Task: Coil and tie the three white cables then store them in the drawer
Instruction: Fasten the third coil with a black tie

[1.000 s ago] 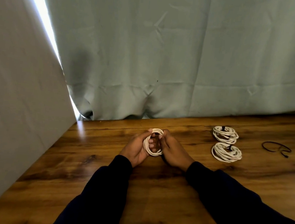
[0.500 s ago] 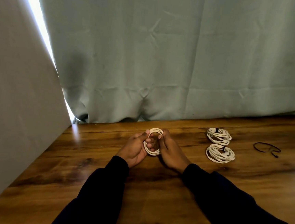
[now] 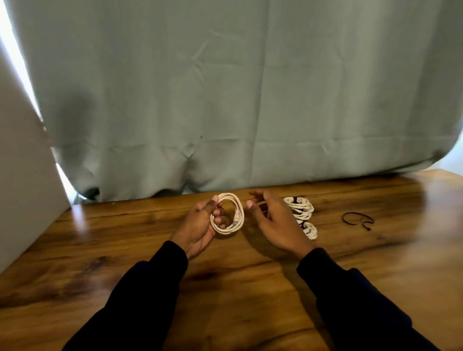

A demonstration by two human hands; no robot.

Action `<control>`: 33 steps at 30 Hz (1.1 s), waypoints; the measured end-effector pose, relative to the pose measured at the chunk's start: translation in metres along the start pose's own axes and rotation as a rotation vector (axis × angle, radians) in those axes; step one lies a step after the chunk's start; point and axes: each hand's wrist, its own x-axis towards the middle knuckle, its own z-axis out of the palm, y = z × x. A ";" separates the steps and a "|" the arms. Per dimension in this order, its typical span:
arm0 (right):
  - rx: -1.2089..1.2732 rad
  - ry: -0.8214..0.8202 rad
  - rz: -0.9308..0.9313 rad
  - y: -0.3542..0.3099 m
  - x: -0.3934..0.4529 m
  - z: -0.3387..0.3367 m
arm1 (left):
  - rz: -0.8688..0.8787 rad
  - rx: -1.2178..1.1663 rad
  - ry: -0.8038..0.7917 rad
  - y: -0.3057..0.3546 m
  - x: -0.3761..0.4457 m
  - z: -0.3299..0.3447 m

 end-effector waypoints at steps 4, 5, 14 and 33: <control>-0.129 0.110 0.012 0.027 -0.015 -0.044 | -0.021 0.016 -0.013 -0.020 0.011 0.027; -0.150 0.128 0.022 0.034 -0.018 -0.053 | -0.024 0.021 -0.022 -0.025 0.014 0.035; -0.454 0.203 0.301 0.113 -0.044 -0.140 | -0.070 -0.015 -0.148 -0.061 0.033 0.119; -0.467 0.264 0.656 0.161 -0.039 -0.153 | -0.093 0.022 -0.124 -0.069 0.035 0.126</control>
